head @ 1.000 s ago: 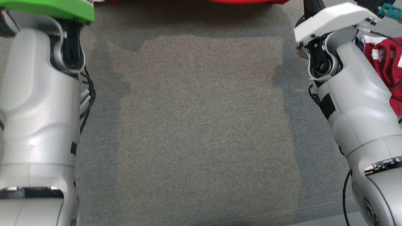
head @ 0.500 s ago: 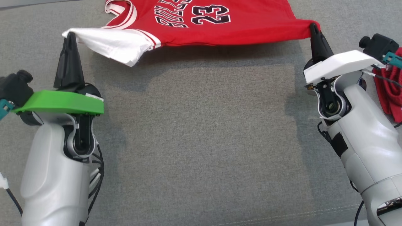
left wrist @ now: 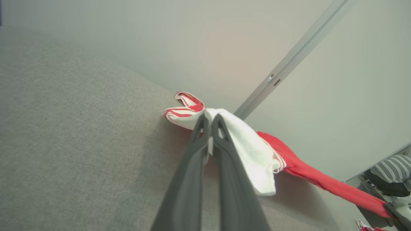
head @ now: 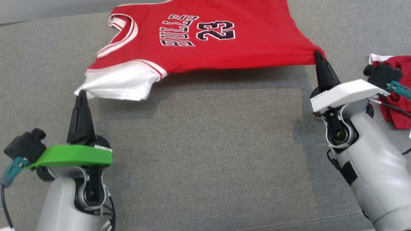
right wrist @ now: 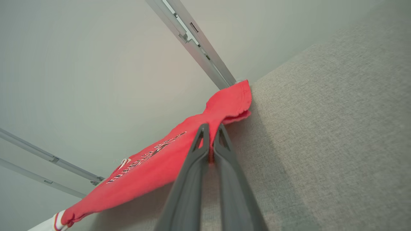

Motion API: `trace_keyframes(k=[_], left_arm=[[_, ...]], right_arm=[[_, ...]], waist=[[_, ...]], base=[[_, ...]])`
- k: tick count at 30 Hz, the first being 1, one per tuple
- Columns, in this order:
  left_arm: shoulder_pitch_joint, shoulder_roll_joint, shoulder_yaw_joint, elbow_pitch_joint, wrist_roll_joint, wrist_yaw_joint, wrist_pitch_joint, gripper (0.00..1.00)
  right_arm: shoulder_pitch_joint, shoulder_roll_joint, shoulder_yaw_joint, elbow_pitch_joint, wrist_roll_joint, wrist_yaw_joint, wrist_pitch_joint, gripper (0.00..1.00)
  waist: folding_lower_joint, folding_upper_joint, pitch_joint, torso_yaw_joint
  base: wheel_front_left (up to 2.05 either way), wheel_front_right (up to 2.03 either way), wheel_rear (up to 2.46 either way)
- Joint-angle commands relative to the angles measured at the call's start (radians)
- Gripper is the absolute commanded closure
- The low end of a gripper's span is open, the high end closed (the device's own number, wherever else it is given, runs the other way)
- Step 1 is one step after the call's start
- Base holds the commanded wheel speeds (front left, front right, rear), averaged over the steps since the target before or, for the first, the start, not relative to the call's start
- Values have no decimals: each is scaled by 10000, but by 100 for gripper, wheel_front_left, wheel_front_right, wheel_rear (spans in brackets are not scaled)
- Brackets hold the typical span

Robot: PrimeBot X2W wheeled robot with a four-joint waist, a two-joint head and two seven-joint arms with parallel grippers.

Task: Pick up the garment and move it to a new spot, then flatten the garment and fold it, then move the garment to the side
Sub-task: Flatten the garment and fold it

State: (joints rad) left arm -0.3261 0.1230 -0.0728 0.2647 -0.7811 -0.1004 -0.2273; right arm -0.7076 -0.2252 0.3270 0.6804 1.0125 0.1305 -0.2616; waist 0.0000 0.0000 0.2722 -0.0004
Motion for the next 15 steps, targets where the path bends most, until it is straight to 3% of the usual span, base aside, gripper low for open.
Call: trace_keyframes(k=[1, 15], left_arm=[[255, 19, 28, -41, -42, 56, -62, 100], [3761, -411, -411, -1053, -439, 517, 77, 100]], right_arm=[[282, -58, -87, -96, -102, 4, -33, 100], [4647, 272, -1629, -2997, -1380, 4, -36, 100]], waist=[[0, 0, -205, 37], [0, 0, -1879, 567]], base=[[0, 0, 0], [0, 0, 0]])
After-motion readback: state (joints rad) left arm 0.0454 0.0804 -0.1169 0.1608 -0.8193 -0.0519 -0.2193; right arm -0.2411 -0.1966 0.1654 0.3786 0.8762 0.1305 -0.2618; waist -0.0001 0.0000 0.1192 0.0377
